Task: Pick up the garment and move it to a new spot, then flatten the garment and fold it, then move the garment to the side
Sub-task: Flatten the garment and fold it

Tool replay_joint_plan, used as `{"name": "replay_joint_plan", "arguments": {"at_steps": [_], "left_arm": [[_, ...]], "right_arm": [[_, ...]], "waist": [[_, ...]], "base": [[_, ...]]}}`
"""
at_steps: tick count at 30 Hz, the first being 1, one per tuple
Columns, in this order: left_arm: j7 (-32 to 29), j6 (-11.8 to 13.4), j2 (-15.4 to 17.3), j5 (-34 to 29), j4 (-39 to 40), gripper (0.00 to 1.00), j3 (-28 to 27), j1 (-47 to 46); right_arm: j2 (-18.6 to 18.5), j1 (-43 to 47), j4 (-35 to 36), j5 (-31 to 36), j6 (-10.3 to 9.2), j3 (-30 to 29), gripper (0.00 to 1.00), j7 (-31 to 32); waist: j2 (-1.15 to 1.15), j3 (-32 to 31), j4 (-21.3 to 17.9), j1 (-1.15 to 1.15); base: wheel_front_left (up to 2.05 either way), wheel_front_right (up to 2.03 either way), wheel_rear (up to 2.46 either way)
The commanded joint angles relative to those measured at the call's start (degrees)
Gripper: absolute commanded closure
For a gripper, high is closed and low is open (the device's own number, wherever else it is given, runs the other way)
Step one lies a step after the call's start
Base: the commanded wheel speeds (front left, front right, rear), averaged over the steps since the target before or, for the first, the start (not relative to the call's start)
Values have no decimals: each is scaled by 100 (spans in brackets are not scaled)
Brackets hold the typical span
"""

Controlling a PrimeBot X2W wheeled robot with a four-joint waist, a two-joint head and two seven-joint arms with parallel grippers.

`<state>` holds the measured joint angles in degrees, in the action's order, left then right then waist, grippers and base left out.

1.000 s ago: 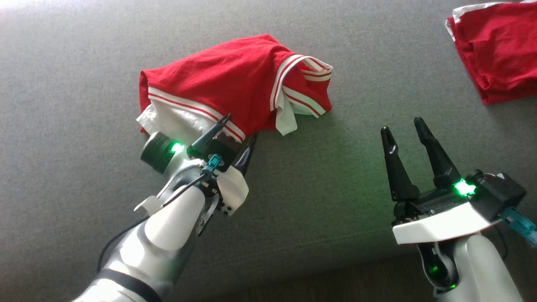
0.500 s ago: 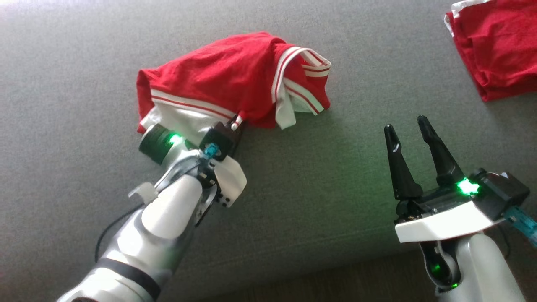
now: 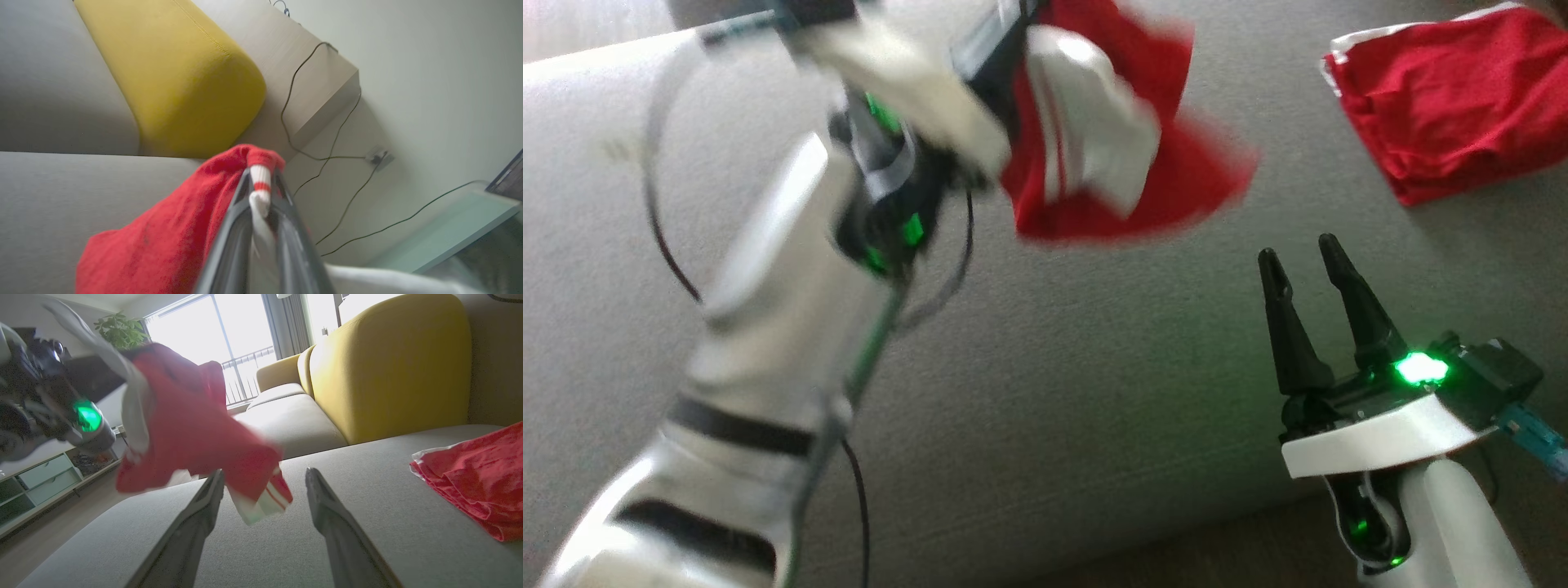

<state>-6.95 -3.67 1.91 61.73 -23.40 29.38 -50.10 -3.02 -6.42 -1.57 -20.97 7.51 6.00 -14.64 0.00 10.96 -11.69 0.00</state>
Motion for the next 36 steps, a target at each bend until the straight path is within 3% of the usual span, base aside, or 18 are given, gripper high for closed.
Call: {"name": "replay_joint_plan", "arguments": {"at_steps": [1,4,8,11,15,19,23,25,26,29,31,36], "left_arm": [[-38,175,98,292,353,100,-293,-507],[56,703,98,1164,621,100,-518,-963],[609,1380,98,2195,705,100,-729,-1234],[933,1678,98,2525,528,100,-728,-953],[1149,1811,121,2574,222,100,-749,-257],[1401,1889,150,2625,-366,100,-704,1028],[1163,1669,214,2260,-681,100,76,2017],[1102,1520,317,1966,-620,15,472,2265],[1158,1456,390,1789,-541,0,623,2327],[1660,1334,719,968,-182,0,1065,2339],[1985,1399,976,182,81,0,1403,2254],[2176,1921,1364,-1763,635,0,2153,1992]], "right_arm": [[14,-66,173,-60,-2,148,0,-36],[14,-43,161,-105,-2,147,0,-36],[14,-38,168,-119,-2,106,0,-36],[14,-30,192,-121,-2,66,0,-36],[14,-10,215,-124,-2,66,0,-36],[14,9,230,-106,-2,53,0,-36],[14,-21,273,-7,-2,35,0,-36],[14,-21,283,73,-2,-8,0,-36],[14,-22,278,103,-2,-27,0,-36],[14,-28,260,151,-2,-58,0,-36],[14,-25,254,155,-2,-31,0,-36],[14,13,250,164,-2,37,0,-36]], "waist": [[0,-86,-128,0],[0,-144,-217,0],[0,-199,-238,0],[0,-222,-192,0],[0,-222,-117,0],[0,-149,24,0],[0,-10,186,0],[0,36,287,0],[0,50,324,0],[0,63,406,0],[0,62,434,0],[0,87,466,0]], "base": [[0,0,0],[0,0,0],[0,0,0],[0,0,0],[0,0,0],[0,0,0],[0,0,0],[0,0,0],[0,0,0],[0,0,0],[0,0,0],[0,0,0]]}}
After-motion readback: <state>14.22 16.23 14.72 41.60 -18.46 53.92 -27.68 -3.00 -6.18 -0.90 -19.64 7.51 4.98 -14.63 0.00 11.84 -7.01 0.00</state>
